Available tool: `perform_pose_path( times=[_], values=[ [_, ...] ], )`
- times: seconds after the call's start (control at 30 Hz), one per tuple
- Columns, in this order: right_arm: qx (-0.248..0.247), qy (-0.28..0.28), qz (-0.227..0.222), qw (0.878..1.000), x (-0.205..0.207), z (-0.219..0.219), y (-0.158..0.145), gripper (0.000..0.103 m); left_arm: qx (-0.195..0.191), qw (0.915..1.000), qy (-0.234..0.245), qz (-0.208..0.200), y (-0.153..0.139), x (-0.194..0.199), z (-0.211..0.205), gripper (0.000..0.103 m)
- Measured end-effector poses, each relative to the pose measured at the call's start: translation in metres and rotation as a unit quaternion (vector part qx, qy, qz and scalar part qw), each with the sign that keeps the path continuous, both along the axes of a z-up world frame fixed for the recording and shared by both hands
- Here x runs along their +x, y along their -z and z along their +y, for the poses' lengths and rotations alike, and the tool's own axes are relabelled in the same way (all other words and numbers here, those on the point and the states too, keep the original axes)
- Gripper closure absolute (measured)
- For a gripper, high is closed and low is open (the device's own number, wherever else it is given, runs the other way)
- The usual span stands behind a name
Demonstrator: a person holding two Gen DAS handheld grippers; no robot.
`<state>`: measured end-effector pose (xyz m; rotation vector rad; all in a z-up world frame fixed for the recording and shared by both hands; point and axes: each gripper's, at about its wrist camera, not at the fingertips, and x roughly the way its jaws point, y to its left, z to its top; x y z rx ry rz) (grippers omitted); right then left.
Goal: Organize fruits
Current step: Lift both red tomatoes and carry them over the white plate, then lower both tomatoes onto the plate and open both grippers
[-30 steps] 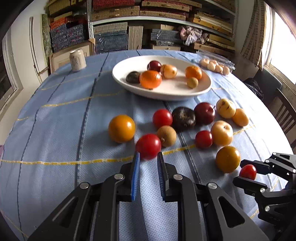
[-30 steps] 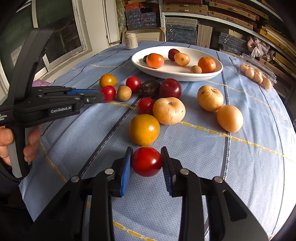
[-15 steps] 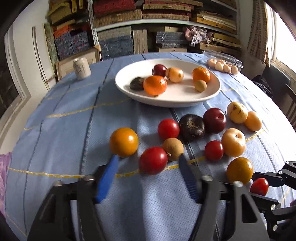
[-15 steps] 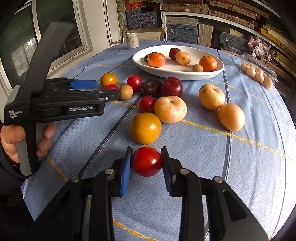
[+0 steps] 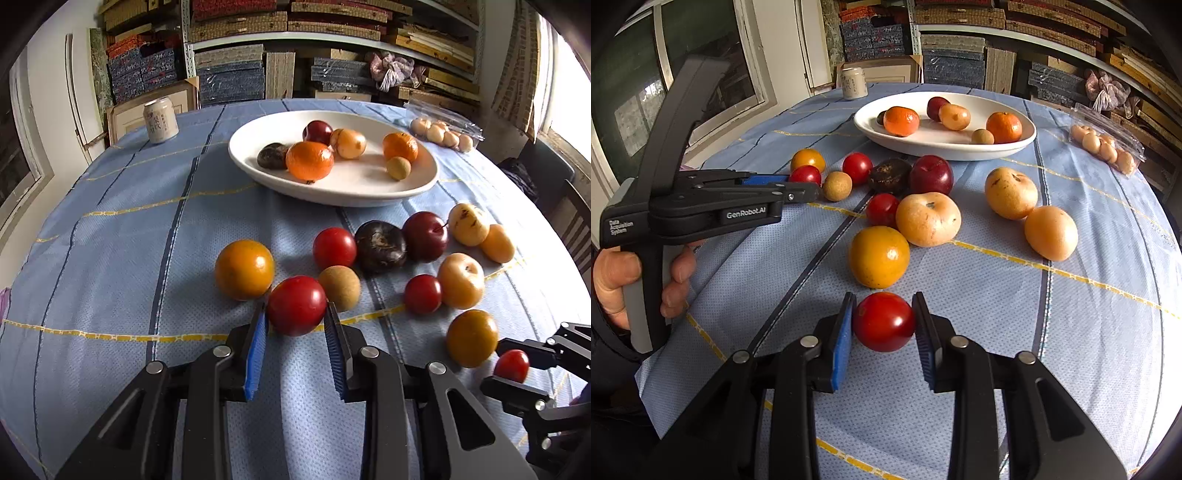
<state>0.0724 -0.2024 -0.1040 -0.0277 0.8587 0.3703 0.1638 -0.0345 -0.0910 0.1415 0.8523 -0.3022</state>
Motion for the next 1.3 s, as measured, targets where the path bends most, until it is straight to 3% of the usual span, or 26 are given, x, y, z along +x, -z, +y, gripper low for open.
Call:
perform_pose_path(
  times=[0.37,0.7,1.0,1.3],
  values=[
    [-0.002,0.002,-0.009,1.000,-0.001,-0.003,-0.010,0.072,-0.011,0.9998,0.001,-0.015,-0.019,-0.018,0.012,0.072],
    [0.003,0.014,-0.057,0.998,0.016,-0.025,-0.071,0.073,-0.015,0.9986,0.019,-0.048,-0.061,-0.013,-0.003,0.072],
    [0.022,0.022,-0.077,0.997,0.080,-0.049,-0.130,0.073,-0.007,0.9969,0.027,-0.073,-0.090,0.035,-0.029,0.072],
    [0.011,0.035,-0.058,0.998,0.169,-0.056,-0.130,0.073,0.006,0.9975,0.021,-0.067,-0.084,0.108,-0.044,0.072]
  ],
)
